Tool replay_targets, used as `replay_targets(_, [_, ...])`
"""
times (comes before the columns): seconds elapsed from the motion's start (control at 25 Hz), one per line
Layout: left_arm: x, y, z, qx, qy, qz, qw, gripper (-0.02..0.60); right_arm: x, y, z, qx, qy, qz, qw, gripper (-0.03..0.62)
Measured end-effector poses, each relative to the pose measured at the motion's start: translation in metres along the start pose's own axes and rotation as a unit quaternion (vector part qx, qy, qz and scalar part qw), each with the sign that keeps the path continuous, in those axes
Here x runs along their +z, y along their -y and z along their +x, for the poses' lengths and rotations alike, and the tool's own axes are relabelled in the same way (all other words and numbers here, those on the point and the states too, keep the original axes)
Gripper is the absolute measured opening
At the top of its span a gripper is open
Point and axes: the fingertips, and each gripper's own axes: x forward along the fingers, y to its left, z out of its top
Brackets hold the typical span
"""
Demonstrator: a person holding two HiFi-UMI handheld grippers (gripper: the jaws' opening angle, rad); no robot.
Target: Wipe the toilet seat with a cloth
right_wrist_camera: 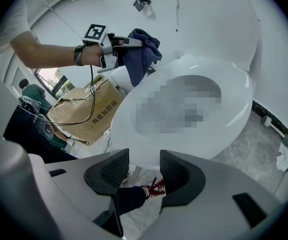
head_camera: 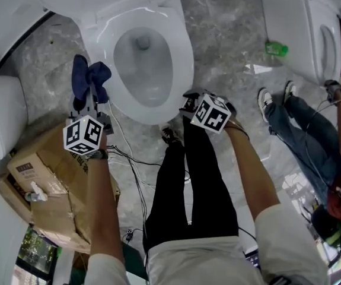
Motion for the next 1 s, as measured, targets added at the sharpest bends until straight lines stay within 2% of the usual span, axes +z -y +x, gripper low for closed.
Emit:
replay_targets(0.16, [-0.004, -0.007, 0.025, 0.007, 0.001, -0.01, 0.9999, 0.041, 0.002, -0.005, -0.003, 0.037, -0.001, 0.053, 0.998, 0.204])
replay_targets(0.28, [-0.007, -0.016, 0.05, 0.013, 0.001, -0.012, 0.9998, 0.042, 0.025, -0.006, -0.016, 0.058, 0.047, 0.077, 0.994, 0.181])
replay_targets(0.44, [-0.007, -0.021, 0.085, 0.017, -0.007, 0.002, 0.9998, 0.043, 0.059, 0.026, -0.042, 0.017, 0.128, 0.109, 0.986, 0.093])
replay_targets(0.6, [-0.005, -0.021, 0.111, 0.024, -0.015, 0.01, 0.9995, 0.043, 0.084, 0.053, -0.062, -0.007, 0.177, 0.134, 0.975, 0.074])
replay_targets(0.88, [-0.01, -0.015, 0.154, 0.036, -0.028, 0.013, 0.9989, 0.043, 0.096, 0.079, -0.094, -0.027, 0.202, 0.144, 0.968, 0.072])
replay_targets(1.0, [-0.008, -0.003, 0.168, 0.025, -0.027, 0.024, 0.999, 0.043, 0.091, 0.085, -0.1, -0.037, 0.197, 0.144, 0.969, 0.071])
